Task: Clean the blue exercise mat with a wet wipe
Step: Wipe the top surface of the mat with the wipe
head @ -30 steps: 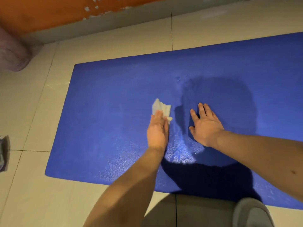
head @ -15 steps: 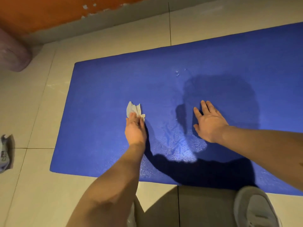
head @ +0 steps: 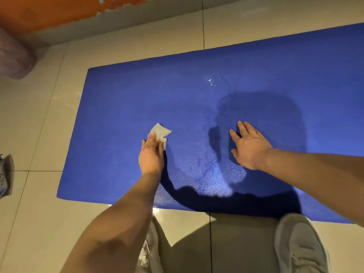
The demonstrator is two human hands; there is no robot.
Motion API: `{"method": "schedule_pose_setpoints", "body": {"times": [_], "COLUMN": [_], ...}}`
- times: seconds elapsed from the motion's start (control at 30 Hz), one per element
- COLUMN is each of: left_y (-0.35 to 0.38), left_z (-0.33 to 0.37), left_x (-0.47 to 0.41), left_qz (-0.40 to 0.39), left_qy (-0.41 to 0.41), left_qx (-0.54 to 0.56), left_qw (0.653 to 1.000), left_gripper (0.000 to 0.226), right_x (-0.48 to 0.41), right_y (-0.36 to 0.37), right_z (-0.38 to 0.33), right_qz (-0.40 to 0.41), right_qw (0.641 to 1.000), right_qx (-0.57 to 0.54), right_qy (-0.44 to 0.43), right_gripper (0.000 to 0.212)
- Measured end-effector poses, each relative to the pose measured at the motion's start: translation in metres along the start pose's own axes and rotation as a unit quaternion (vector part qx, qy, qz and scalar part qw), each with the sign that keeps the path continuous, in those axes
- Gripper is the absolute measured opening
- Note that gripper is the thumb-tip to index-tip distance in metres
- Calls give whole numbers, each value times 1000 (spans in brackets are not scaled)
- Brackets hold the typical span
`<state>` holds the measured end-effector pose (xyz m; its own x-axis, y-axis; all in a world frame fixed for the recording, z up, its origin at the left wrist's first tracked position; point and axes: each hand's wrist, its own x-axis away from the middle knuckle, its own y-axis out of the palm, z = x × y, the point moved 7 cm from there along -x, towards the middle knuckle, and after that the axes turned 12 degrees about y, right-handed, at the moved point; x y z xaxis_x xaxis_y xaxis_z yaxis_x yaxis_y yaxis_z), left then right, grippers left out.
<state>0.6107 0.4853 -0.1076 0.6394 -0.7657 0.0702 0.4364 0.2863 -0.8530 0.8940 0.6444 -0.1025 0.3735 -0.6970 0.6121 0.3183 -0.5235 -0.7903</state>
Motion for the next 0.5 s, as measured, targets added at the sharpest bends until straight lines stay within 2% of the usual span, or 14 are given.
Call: {"method": "schedule_pose_setpoints", "body": {"times": [0.13, 0.27, 0.4, 0.43, 0.5], "left_y": [19, 63, 67, 61, 42], "left_z": [20, 69, 78, 69, 38], "left_x": [19, 70, 89, 84, 72], "left_qz": [20, -19, -50, -50, -28], "left_qy": [-3, 86, 203, 197, 124], "left_qx": [46, 97, 51, 37, 16], "left_qw": [999, 991, 977, 978, 992], "left_gripper": [33, 38, 29, 28, 32], "right_x": [4, 5, 6, 7, 10], "right_y": [5, 5, 5, 5, 7], "right_z": [-1, -8, -12, -11, -9], "right_qz": [-9, -17, -17, -15, -10], "right_qw": [1000, 1000, 1000, 1000, 1000], "right_qx": [-5, -9, -14, -14, -8], "right_qy": [2, 11, 7, 4, -5], "right_gripper": [73, 74, 73, 73, 73]}}
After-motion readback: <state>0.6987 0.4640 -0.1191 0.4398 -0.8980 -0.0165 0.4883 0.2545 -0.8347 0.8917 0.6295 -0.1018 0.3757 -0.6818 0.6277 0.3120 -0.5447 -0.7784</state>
